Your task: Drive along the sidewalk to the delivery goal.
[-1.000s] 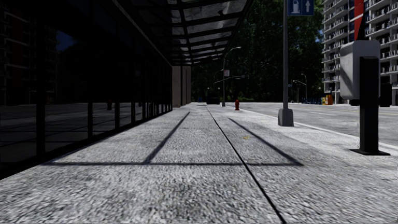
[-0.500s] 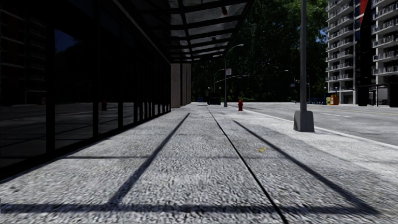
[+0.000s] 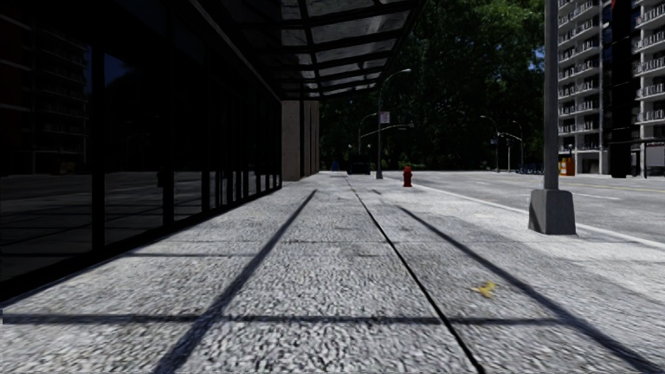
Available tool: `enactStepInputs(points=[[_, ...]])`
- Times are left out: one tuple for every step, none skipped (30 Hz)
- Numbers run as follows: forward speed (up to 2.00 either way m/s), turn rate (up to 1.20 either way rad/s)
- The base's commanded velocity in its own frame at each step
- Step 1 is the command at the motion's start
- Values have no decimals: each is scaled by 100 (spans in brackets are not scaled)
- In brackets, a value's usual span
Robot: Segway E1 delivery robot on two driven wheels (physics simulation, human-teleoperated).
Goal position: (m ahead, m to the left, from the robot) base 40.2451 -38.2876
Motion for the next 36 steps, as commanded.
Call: enactStepInputs(points=[[200, 0], [200, 0], [200, 0], [200, 0], [200, 0], [200, 0], [200, 0], [200, 0], [200, 0], [200, 0], [200, 0], [200, 0], [200, 0], [200, 0], [200, 0], [200, 0], [200, 0], [200, 0], [200, 0], [200, 0], [200, 0], [200, 0], [200, 0], [200, 0], [200, 0], [200, 0], [200, 0], [200, 0], [200, 0], [200, 0], [200, 0], [200, 0], [200, 0], [200, 0], [200, 0], [200, 0]])
